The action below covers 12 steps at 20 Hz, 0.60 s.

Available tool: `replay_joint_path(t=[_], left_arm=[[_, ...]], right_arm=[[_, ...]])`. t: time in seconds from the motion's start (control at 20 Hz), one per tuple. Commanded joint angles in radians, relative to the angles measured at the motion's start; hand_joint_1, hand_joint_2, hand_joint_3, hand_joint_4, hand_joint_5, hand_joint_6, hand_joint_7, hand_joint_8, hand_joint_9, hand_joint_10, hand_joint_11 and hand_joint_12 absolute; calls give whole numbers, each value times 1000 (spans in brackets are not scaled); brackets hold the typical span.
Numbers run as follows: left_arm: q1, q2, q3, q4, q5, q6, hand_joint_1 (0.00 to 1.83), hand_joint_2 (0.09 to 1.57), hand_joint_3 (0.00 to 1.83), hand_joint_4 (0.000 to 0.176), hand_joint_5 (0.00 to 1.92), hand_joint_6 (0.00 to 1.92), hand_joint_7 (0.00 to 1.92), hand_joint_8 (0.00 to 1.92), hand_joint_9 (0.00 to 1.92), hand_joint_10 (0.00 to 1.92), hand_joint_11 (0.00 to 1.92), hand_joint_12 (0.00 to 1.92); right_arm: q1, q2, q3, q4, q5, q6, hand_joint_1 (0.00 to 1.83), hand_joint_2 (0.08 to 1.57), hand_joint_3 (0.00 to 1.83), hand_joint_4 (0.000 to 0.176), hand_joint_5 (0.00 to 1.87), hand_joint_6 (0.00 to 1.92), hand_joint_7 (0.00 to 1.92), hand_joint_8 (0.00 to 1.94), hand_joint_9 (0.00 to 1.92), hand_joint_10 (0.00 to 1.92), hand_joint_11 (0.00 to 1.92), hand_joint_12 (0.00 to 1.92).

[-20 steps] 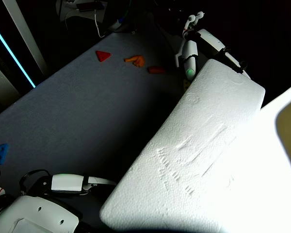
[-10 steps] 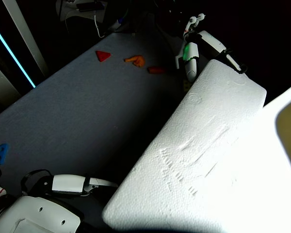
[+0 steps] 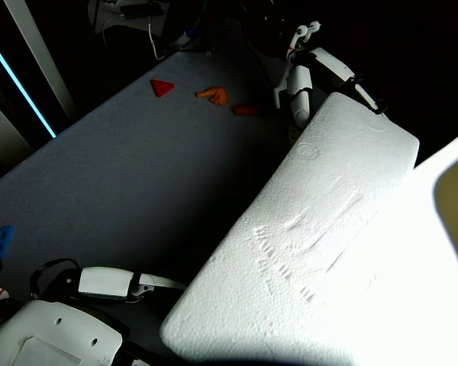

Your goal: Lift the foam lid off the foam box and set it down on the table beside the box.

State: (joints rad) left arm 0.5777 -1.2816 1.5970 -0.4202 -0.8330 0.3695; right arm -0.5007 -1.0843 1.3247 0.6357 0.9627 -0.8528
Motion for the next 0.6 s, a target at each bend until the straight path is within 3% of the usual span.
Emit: replay_joint_path(t=[0.0,0.2,0.25,0.3,0.35,0.4,0.5,0.55], left_arm=[[-7,12,-11,42,-162,-10,575,1040,0,0,217,7,5,0,0,0,0,0],[-10,31,-32,55,-193,-10,612,1034,0,0,231,11,11,5,0,0,0,0],[-12,36,-39,61,-201,-10,623,1042,0,0,227,9,14,5,0,0,0,0],[-13,42,-46,65,-210,-10,625,1048,0,0,228,8,21,8,0,0,0,0],[-14,47,-51,68,-217,-9,618,1047,0,0,229,8,15,5,0,0,0,0],[-15,51,-56,71,-223,-8,613,1047,0,0,232,9,4,0,0,0,0,0],[-12,59,-66,74,-238,-8,600,1049,0,0,233,9,0,0,0,0,0,0],[-6,67,-77,76,-248,-8,600,1049,0,0,233,9,0,0,0,0,0,0]], right_arm=[[15,18,-11,-77,139,10,530,1156,0,0,53,17,9,4,0,0,0,0],[15,41,-36,-93,169,10,563,1168,2,0,134,59,142,51,74,35,0,0],[15,48,-42,-96,175,10,560,1155,0,0,98,315,249,289,51,767,0,971],[15,52,-46,-97,179,10,543,1140,0,0,19,456,129,441,9,843,0,1437],[15,56,-49,-99,181,10,524,1144,1,0,3,451,35,444,1,611,0,1538],[15,59,-53,-101,187,10,511,1137,0,0,0,466,23,439,0,536,0,1554],[15,69,-66,-111,201,10,508,1139,0,0,0,269,0,250,0,293,0,1405],[15,75,-75,-117,208,7,508,1139,0,0,0,269,0,250,0,293,0,1405]])
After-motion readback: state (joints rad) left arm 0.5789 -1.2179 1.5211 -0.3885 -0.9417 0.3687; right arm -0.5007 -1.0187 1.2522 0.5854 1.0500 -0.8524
